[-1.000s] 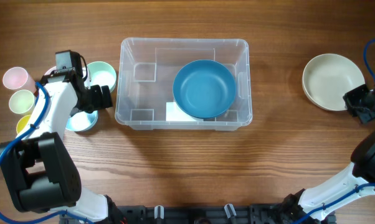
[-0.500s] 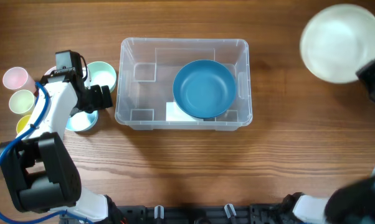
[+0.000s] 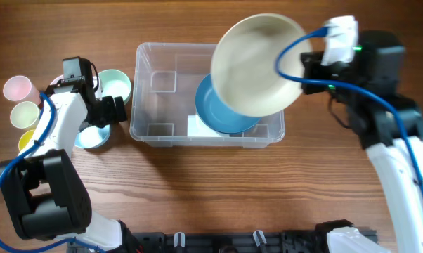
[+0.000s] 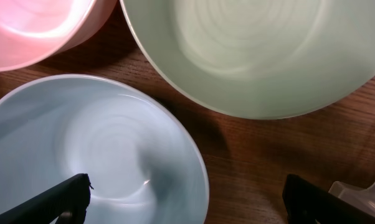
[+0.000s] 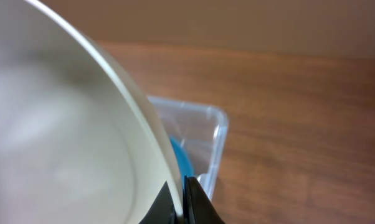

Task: Pack container
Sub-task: 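Lift the cream bowl by its rim and carry it left over the container, then lower the cream bowl into the container and open the right gripper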

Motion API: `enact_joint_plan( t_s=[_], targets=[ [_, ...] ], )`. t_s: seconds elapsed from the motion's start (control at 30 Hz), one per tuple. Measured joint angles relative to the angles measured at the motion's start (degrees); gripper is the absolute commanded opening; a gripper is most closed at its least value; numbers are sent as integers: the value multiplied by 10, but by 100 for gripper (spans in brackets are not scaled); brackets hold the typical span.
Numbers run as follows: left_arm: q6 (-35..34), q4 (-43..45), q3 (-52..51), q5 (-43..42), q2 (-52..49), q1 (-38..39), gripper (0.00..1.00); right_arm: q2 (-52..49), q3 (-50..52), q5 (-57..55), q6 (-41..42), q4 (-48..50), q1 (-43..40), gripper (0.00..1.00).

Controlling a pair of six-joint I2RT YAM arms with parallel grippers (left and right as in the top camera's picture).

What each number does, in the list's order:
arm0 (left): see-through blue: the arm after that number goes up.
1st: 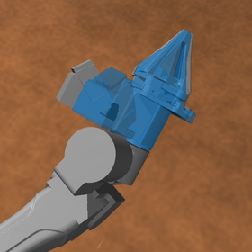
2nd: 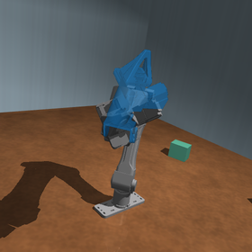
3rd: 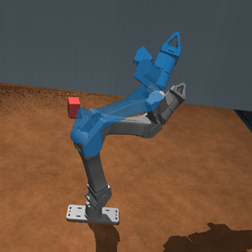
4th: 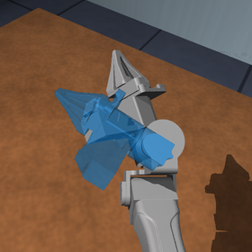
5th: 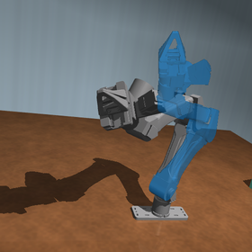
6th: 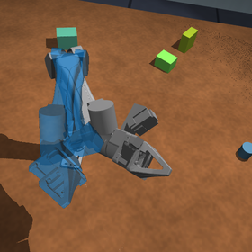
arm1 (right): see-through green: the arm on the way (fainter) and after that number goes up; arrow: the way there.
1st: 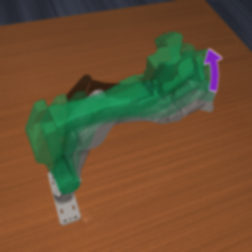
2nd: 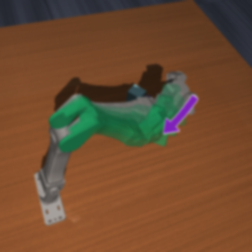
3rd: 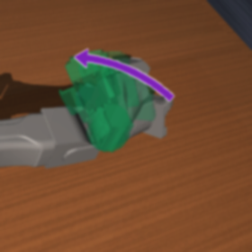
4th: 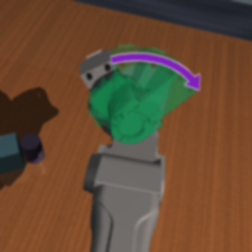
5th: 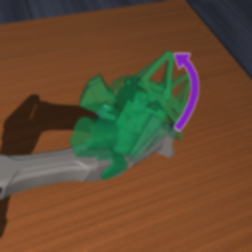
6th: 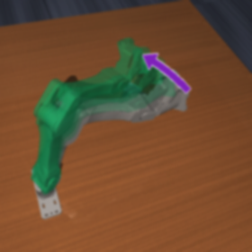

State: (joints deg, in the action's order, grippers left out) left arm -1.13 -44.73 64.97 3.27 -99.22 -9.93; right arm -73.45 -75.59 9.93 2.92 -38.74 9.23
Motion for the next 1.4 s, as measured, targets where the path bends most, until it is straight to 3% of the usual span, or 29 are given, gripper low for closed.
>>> enact_joint_plan(
  t_s=[0.33,0.63,0.67,0.7,0.77,0.87,1.4],
  targets=[
    [0,0,0,0,0,0,100,-187,0,-49,2,7,77,4],
    [0,0,0,0,0,0,100,-262,0,-56,5,13,78,4],
    [0,0,0,0,0,0,100,-265,0,-56,5,13,78,9],
    [0,0,0,0,0,0,100,-266,0,-56,5,13,78,27],
    [0,0,0,0,0,0,100,-267,0,-55,9,16,78,50],
    [0,0,0,0,0,0,100,-267,0,-50,11,24,80,69],
    [0,0,0,0,0,0,100,-211,0,-51,13,45,82,69]
  ],
)
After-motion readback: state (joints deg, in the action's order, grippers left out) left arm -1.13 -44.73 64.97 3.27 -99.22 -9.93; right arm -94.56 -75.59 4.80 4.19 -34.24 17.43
